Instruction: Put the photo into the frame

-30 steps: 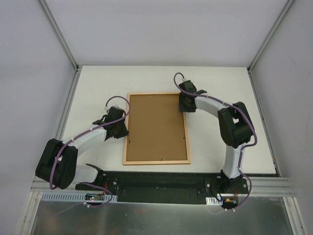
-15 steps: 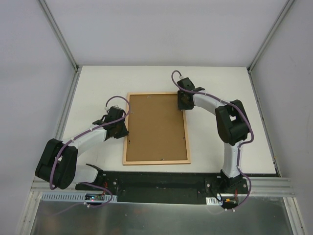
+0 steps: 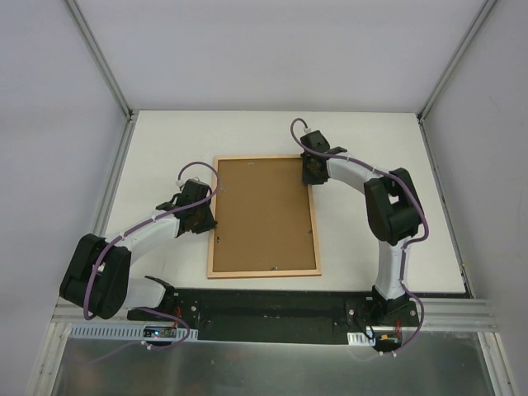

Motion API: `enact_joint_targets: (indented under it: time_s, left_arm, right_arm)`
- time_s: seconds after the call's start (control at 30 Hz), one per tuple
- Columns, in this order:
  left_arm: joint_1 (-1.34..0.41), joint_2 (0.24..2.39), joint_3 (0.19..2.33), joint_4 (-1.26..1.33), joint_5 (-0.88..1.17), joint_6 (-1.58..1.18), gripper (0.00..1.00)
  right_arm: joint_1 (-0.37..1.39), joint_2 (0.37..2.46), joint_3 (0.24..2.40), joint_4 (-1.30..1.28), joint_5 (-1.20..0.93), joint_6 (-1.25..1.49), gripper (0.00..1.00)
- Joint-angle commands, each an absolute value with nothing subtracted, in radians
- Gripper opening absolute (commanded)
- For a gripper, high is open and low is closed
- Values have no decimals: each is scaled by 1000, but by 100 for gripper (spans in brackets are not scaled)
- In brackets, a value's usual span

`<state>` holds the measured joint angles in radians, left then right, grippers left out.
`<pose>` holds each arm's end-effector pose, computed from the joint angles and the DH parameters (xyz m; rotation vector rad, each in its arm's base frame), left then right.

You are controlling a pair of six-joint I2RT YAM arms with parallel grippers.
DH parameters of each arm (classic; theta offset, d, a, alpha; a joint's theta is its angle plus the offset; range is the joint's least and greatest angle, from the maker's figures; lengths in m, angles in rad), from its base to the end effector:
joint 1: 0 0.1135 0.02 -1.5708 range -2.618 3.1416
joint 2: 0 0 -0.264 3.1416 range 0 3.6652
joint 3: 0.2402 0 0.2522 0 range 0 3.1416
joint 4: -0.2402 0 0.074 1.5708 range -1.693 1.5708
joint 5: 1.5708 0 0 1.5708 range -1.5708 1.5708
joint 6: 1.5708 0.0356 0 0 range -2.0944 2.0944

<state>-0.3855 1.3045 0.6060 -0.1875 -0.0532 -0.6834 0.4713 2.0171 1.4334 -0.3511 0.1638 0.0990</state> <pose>0.2287 -0.0907 0.1718 -0.3940 2.4664 -0.3963 0.3913 0.1929 0.1789 -0.3942 2.4566 0.0344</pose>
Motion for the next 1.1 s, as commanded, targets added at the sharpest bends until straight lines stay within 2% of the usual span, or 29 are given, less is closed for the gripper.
enact_joint_targets:
  time_s: [0.0,0.13,0.17,0.23,0.3,0.37,0.47,0.7,1.07]
  left_arm:
    - [-388,1295,620,-239,-57,-689,5]
    - [-388,1295,623,-239,-45,-690,5]
    - [-388,1298,624,-239,-38,-689,5]
    - [-388,1304,627,-239,-29,-687,5]
    - [-391,1308,630,-241,-26,-687,5]
    - [-394,1312,630,-239,-31,-692,6]
    - [-399,1312,632,-239,-34,-706,5]
    - [-410,1307,635,-239,-66,-747,5]
    - [-411,1302,630,-239,-74,-762,5]
  right_arm:
    - [474,2002,1413,-359,144,92,23]
    - [469,2002,1417,-364,147,100,12]
    - [468,2002,1420,-368,153,100,12]
    - [465,1997,1427,-385,158,100,19]
    - [457,1984,1421,-388,141,101,38]
    - [454,1957,1402,-380,123,97,51]
    - [454,1910,1371,-376,100,94,61]
    - [471,1803,1226,-370,69,126,63]
    - [571,1634,936,-354,135,205,64]
